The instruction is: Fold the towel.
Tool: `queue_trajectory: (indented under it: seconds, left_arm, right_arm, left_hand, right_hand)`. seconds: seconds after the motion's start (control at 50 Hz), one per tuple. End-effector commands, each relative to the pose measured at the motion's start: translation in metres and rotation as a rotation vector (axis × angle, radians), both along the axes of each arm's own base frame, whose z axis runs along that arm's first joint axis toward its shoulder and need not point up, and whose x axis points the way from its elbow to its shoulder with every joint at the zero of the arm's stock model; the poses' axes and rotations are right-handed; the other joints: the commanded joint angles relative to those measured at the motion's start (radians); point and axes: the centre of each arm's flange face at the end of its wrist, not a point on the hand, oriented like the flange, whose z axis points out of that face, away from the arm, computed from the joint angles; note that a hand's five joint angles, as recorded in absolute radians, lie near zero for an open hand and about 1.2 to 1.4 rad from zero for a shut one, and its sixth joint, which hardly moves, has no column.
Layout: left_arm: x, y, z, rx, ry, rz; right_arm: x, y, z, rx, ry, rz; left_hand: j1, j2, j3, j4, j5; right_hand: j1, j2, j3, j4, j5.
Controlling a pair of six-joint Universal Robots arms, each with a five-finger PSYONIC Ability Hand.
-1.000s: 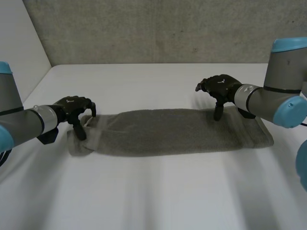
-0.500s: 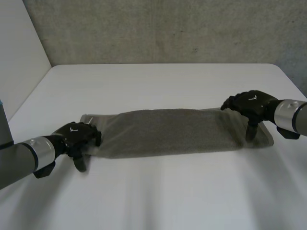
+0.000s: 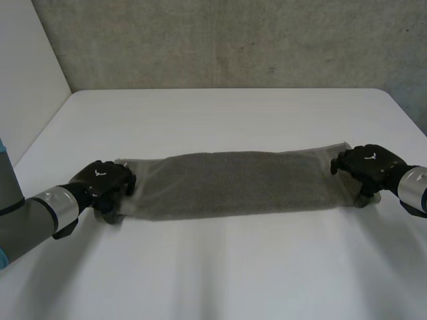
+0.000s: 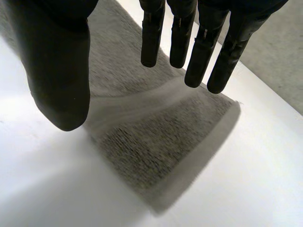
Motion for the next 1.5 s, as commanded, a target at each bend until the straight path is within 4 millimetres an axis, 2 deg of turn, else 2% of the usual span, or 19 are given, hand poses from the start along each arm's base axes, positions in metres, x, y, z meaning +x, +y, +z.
queue_trajectory:
  seconds: [0.02, 0.28, 0.5, 0.54, 0.56, 0.58, 0.6, 0.62, 0.64, 0.8, 1.04, 1.24, 1.3, 1.36, 1.4, 1.42, 1.46, 1.48, 1.5]
  left_arm:
    - [0.004, -0.005, -0.006, -0.009, -0.023, 0.039]
    - [0.003, -0.005, -0.009, -0.011, -0.024, 0.04]
    - [0.003, -0.006, -0.011, -0.011, -0.025, 0.041]
    - [0.003, -0.006, -0.011, -0.01, -0.024, 0.042]
    - [0.003, -0.006, -0.011, -0.01, -0.024, 0.042]
    - [0.003, -0.006, -0.011, -0.01, -0.024, 0.042]
    - [0.003, -0.006, -0.011, -0.01, -0.024, 0.042]
    - [0.003, -0.006, -0.011, -0.01, -0.024, 0.044]
    - [0.003, -0.006, -0.011, -0.01, -0.024, 0.044]
    - [0.003, -0.003, -0.013, 0.001, -0.025, 0.041]
    - [-0.001, 0.01, -0.02, 0.036, -0.027, 0.022]
    - [0.0, 0.023, -0.024, 0.077, -0.035, 0.02]
    - [0.0, 0.023, -0.024, 0.08, -0.037, 0.021]
    - [0.0, 0.024, -0.014, 0.062, -0.028, 0.024]
    - [-0.001, 0.027, 0.01, 0.023, -0.001, 0.028]
    - [-0.001, 0.027, 0.011, 0.023, -0.001, 0.028]
    - [-0.004, 0.027, 0.035, -0.018, 0.044, 0.034]
    - [-0.004, 0.027, 0.035, -0.018, 0.044, 0.034]
    - [-0.006, 0.026, 0.048, -0.047, 0.069, 0.039]
  right_arm:
    - [-0.009, -0.011, -0.012, -0.012, 0.002, -0.019]
    - [-0.011, -0.019, -0.033, 0.011, 0.004, -0.023]
    - [-0.011, -0.028, -0.045, -0.019, 0.018, -0.024]
    - [-0.011, -0.029, -0.047, -0.019, 0.019, -0.023]
    - [-0.011, -0.03, -0.047, -0.021, 0.02, -0.025]
    - [-0.012, -0.031, -0.046, -0.024, 0.02, -0.025]
    - [-0.012, -0.031, -0.046, -0.024, 0.02, -0.025]
    - [-0.013, -0.032, -0.045, -0.028, 0.017, -0.03]
    - [-0.017, -0.035, -0.042, -0.035, 0.014, -0.041]
    - [-0.029, -0.039, -0.029, -0.061, 0.012, -0.08]
    - [-0.032, -0.039, -0.028, -0.062, 0.018, -0.085]
    - [-0.079, -0.06, -0.005, -0.138, 0.04, -0.198]
    - [-0.086, -0.063, -0.002, -0.147, 0.041, -0.211]
    - [-0.095, -0.067, 0.009, -0.165, 0.044, -0.229]
    - [-0.094, -0.071, 0.02, -0.173, 0.042, -0.224]
    - [-0.094, -0.071, 0.02, -0.174, 0.042, -0.224]
    - [-0.092, -0.074, 0.035, -0.175, 0.036, -0.219]
    - [-0.092, -0.074, 0.035, -0.175, 0.036, -0.219]
    - [-0.085, -0.073, 0.042, -0.172, 0.031, -0.204]
  left_hand:
    - [0.003, 0.011, 0.012, 0.01, 0.002]
    - [0.006, 0.014, 0.015, 0.013, 0.005]
    - [0.102, 0.111, 0.112, 0.11, 0.102]
    - [0.114, 0.123, 0.123, 0.122, 0.114]
    - [0.152, 0.16, 0.161, 0.159, 0.152]
    - [0.208, 0.216, 0.217, 0.215, 0.207]
    - [0.208, 0.217, 0.217, 0.216, 0.208]
    - [0.255, 0.263, 0.264, 0.262, 0.254]
    - [0.267, 0.275, 0.276, 0.274, 0.266]
    - [0.264, 0.272, 0.273, 0.271, 0.264]
    - [0.261, 0.269, 0.27, 0.268, 0.261]
    - [0.252, 0.261, 0.261, 0.26, 0.252]
    - [0.249, 0.258, 0.258, 0.257, 0.249]
    - [0.238, 0.246, 0.247, 0.245, 0.237]
    - [0.173, 0.182, 0.183, 0.181, 0.173]
    - [0.173, 0.181, 0.182, 0.18, 0.173]
    - [-0.058, -0.049, -0.049, -0.05, -0.058]
    - [-0.059, -0.051, -0.05, -0.052, -0.059]
    - [-0.196, -0.187, -0.186, -0.188, -0.196]
  right_hand:
    - [0.018, 0.019, 0.016, 0.015, 0.009]
    - [0.033, 0.034, 0.031, 0.03, 0.023]
    - [0.227, 0.228, 0.225, 0.224, 0.217]
    - [0.294, 0.295, 0.292, 0.291, 0.285]
    - [0.477, 0.478, 0.475, 0.474, 0.468]
    - [0.682, 0.684, 0.68, 0.679, 0.673]
    - [0.685, 0.686, 0.682, 0.682, 0.675]
    - [0.885, 0.886, 0.883, 0.882, 0.876]
    - [0.906, 0.908, 0.904, 0.903, 0.897]
    - [0.907, 0.908, 0.905, 0.904, 0.897]
    - [0.907, 0.908, 0.905, 0.904, 0.897]
    - [0.907, 0.908, 0.905, 0.904, 0.897]
    - [0.907, 0.908, 0.905, 0.904, 0.897]
    - [0.907, 0.908, 0.905, 0.904, 0.897]
    - [0.907, 0.908, 0.905, 0.904, 0.897]
    - [0.907, 0.908, 0.905, 0.904, 0.897]
    - [0.907, 0.908, 0.905, 0.904, 0.897]
    - [0.907, 0.908, 0.905, 0.904, 0.897]
    - [0.907, 0.908, 0.905, 0.904, 0.897]
